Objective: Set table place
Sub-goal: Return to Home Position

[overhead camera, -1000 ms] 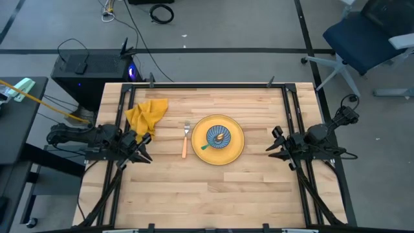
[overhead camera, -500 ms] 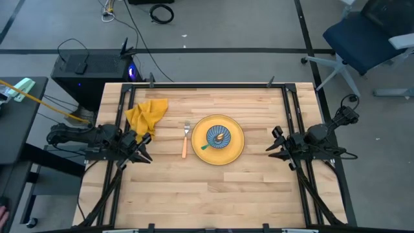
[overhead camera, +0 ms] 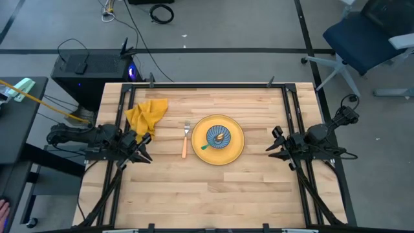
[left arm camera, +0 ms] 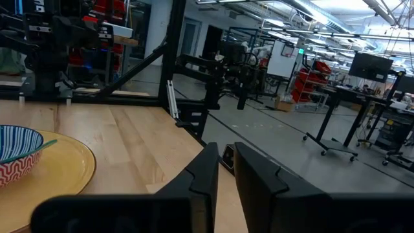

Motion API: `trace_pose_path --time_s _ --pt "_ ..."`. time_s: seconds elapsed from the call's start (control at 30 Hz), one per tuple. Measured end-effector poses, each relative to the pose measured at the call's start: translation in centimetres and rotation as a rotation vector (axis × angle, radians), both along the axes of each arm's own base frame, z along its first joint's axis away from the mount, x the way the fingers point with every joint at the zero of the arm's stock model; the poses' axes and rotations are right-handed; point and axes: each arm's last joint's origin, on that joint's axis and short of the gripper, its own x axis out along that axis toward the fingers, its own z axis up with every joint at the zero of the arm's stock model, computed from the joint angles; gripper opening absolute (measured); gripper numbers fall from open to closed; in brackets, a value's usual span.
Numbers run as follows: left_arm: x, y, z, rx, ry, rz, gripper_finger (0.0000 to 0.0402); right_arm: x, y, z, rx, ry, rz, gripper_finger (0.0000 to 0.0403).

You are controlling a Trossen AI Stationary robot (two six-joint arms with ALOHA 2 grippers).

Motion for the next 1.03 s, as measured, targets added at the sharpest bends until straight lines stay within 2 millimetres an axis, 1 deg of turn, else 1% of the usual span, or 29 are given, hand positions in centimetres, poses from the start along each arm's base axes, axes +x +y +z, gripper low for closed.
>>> trace_pose_path --time_s 0.13,0.37,0.7,1.03 --pt "0.0 0.0 0.0 0.0 0.0 0.0 0.0059 0.0 0.0 0.0 0.0 0.0 0.0 0.011" --pt "0.0 0.0 0.0 0.0 0.0 0.0 0.0051 0.0 0.0 0.0 0.0 0.0 0.0 0.011" --pt "0.0 0.0 0.0 0.0 0.0 0.0 0.0062 0.0 0.0 0.02 0.0 -0.001 0.0 0.011" --pt "0.0 0.0 0.0 0.0 0.0 0.0 0.0051 0.0 0.0 0.01 0.0 0.0 0.0 0.011"
